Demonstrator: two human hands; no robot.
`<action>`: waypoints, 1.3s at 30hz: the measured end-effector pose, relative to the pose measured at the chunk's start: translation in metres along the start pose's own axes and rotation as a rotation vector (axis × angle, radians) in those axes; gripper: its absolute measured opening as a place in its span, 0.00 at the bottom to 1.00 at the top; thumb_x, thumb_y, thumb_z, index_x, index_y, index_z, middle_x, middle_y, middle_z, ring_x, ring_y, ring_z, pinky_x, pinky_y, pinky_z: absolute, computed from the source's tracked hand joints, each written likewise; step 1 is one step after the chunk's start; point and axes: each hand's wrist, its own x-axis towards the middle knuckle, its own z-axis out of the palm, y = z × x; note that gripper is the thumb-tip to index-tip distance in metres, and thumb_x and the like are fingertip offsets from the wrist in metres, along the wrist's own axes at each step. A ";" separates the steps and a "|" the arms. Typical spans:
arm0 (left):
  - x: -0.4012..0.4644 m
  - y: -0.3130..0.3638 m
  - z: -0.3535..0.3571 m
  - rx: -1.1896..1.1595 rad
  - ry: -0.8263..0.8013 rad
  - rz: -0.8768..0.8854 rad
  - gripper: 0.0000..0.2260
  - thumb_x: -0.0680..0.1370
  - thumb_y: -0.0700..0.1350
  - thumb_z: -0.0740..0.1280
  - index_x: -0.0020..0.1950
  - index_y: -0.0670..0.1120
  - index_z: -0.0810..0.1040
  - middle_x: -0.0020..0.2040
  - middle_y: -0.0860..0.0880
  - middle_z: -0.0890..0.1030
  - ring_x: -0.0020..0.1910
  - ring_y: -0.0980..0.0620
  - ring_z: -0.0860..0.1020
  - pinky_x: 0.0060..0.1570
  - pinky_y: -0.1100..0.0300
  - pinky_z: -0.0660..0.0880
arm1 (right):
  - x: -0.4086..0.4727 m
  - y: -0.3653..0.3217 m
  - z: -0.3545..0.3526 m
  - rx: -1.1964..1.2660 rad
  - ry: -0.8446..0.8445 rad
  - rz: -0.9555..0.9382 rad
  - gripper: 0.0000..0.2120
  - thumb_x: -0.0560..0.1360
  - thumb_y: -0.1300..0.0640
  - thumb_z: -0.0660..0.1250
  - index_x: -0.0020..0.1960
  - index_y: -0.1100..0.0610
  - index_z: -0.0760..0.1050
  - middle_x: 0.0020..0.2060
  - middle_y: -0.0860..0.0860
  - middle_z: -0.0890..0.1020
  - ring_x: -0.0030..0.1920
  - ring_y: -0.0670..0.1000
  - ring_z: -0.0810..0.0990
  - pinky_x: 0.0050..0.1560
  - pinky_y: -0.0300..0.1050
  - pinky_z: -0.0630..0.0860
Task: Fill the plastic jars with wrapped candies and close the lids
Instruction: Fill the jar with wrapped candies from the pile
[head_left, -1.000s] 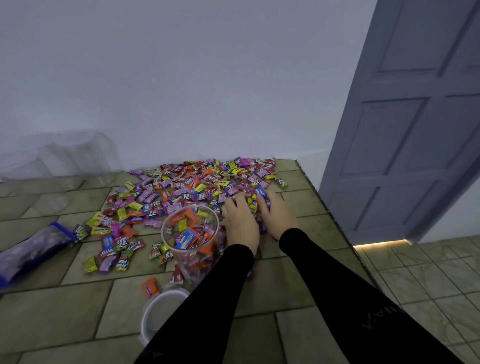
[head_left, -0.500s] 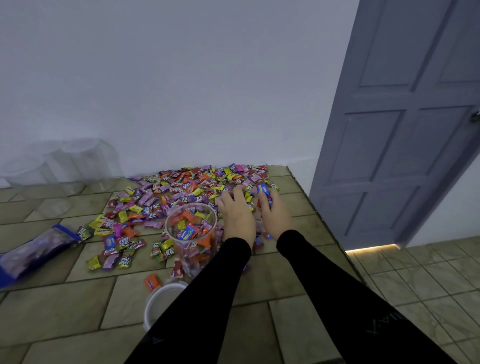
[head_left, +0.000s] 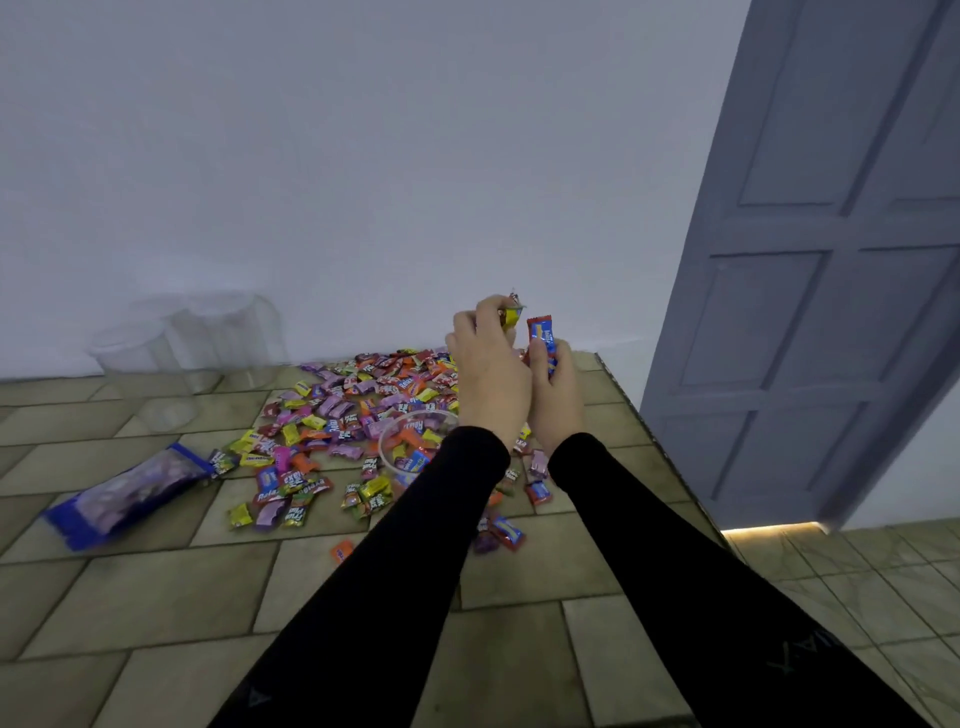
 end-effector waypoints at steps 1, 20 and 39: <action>0.003 -0.001 -0.009 -0.015 0.012 0.006 0.16 0.79 0.32 0.58 0.65 0.45 0.70 0.55 0.50 0.64 0.54 0.52 0.62 0.45 0.73 0.62 | -0.002 -0.005 0.006 0.015 -0.002 -0.016 0.11 0.81 0.47 0.55 0.44 0.51 0.67 0.38 0.57 0.76 0.37 0.54 0.72 0.40 0.52 0.70; -0.020 -0.070 -0.093 -0.216 -0.060 -0.072 0.10 0.81 0.40 0.60 0.61 0.51 0.71 0.44 0.56 0.72 0.43 0.53 0.70 0.44 0.63 0.68 | -0.040 -0.042 0.067 0.157 -0.012 0.046 0.13 0.82 0.46 0.53 0.43 0.51 0.66 0.32 0.50 0.66 0.30 0.50 0.64 0.35 0.49 0.64; -0.029 -0.068 -0.083 -0.391 -0.003 -0.094 0.09 0.72 0.41 0.61 0.33 0.49 0.65 0.26 0.58 0.65 0.29 0.57 0.60 0.32 0.61 0.57 | -0.043 -0.047 0.064 0.087 -0.047 0.050 0.13 0.83 0.50 0.53 0.48 0.59 0.66 0.30 0.49 0.65 0.21 0.41 0.63 0.23 0.33 0.60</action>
